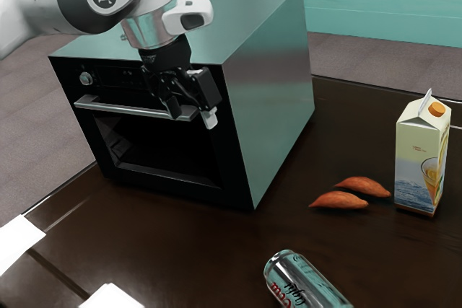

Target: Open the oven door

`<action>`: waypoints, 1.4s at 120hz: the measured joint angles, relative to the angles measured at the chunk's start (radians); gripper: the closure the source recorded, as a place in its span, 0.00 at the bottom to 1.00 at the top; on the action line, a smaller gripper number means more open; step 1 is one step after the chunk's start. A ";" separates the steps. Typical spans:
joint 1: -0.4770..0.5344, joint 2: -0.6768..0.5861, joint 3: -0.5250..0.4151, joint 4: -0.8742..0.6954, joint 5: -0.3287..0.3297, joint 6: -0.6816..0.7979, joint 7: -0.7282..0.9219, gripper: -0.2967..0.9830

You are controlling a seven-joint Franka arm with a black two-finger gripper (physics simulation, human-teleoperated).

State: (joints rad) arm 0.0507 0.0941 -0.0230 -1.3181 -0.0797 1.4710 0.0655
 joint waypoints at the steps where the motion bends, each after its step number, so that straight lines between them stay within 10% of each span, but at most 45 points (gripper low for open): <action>1: 0.000 0.000 0.000 0.000 0.000 0.000 0.000 0.23; 28: -0.003 -0.098 0.006 0.086 0.011 -0.028 0.018 0.23; 41: -0.004 -0.400 -0.005 0.017 0.110 -0.083 0.168 0.23; 65: 0.050 -0.513 0.049 -0.121 0.255 -0.160 0.461 0.23; 79: 0.722 -0.750 -0.184 -0.466 0.007 -0.023 0.683 0.23; 88: 0.947 -0.916 -0.222 -0.689 -0.210 0.092 0.848 0.23; 125: 1.016 -0.728 -0.175 -0.757 -0.529 0.372 1.379 0.23; 168: 1.246 -0.593 -0.479 -0.633 -0.696 0.435 1.767 0.23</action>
State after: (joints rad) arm 1.2968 -0.4986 -0.5024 -1.9508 -0.7753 1.9059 1.8321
